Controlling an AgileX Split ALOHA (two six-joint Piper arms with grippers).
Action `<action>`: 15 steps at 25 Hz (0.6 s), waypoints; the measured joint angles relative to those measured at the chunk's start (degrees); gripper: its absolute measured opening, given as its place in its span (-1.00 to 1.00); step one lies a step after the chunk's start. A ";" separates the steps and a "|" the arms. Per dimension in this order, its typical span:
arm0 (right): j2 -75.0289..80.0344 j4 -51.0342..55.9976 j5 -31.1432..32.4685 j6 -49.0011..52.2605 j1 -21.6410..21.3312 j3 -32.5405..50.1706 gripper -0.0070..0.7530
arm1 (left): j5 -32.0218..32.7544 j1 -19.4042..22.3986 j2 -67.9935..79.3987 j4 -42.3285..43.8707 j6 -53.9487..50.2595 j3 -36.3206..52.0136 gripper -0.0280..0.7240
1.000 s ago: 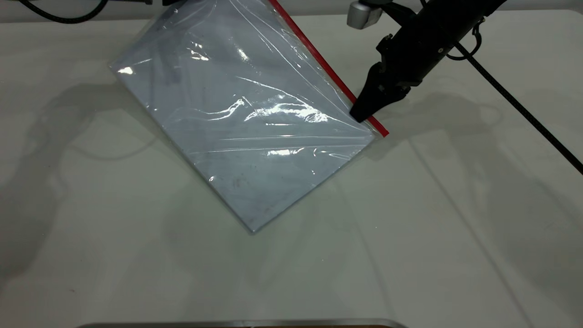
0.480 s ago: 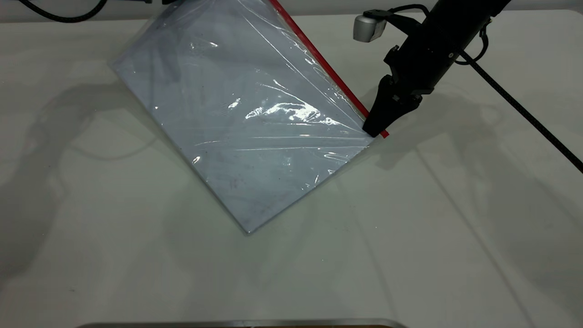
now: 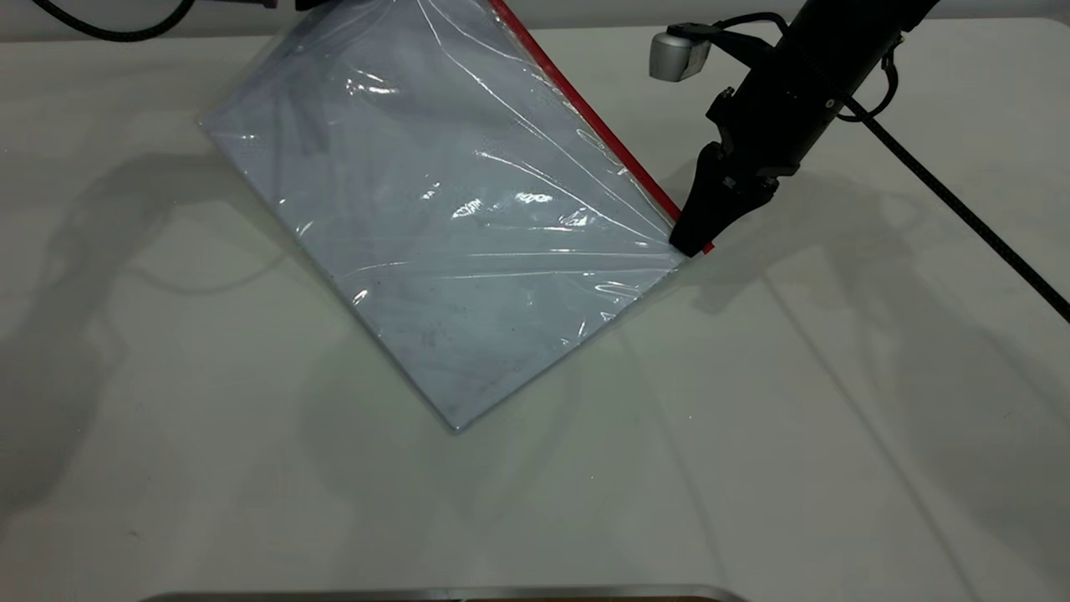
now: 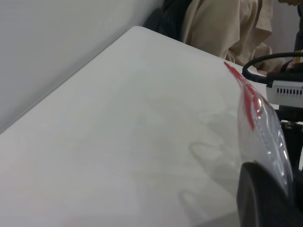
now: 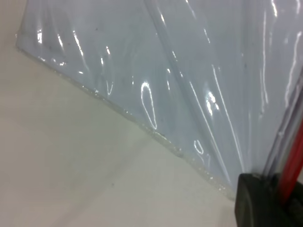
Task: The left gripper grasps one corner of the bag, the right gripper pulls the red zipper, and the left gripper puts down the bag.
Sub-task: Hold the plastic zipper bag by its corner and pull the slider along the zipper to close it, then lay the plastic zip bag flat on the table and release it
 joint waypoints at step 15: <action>-8.97 14.86 12.20 7.02 0.00 -14.20 0.18 | -4.33 -5.37 1.60 6.91 -13.01 -0.16 -0.78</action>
